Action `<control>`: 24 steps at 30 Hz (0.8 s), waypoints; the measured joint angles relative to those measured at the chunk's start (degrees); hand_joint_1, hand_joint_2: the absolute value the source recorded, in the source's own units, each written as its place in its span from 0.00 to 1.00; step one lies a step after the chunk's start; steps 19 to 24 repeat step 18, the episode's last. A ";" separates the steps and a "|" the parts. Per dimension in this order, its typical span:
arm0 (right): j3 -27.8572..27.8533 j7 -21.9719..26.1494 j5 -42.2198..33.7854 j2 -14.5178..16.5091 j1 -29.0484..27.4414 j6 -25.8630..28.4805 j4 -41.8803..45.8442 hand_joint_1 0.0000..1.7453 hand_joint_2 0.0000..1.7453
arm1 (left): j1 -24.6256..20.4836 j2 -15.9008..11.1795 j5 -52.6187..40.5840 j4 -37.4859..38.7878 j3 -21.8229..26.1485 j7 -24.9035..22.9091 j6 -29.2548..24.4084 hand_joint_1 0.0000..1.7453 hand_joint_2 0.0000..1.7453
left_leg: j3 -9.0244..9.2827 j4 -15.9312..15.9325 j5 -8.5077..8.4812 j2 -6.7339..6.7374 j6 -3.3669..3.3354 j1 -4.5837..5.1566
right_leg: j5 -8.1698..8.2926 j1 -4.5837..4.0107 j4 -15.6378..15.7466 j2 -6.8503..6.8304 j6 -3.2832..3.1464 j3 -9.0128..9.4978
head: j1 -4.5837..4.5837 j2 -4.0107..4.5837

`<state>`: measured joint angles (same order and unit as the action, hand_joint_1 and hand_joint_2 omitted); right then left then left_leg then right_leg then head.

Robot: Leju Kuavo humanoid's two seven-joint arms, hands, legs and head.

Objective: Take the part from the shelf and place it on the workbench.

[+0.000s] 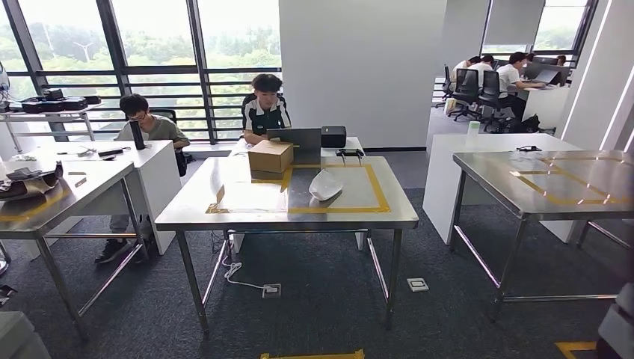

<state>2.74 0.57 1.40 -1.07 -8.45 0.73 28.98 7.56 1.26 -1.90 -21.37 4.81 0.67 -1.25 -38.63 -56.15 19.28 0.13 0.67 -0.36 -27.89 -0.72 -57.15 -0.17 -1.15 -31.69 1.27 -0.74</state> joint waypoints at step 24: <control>-1.31 -0.37 -1.40 0.57 -0.53 -0.60 -4.57 0.00 0.00 | 0.52 -0.72 1.96 -0.84 -3.18 -0.65 0.83 0.00 0.00 | 0.00 -0.01 0.13 0.00 0.19 0.00 | 0.00 0.00 0.00 0.00 0.00 0.01 | 0.00 0.00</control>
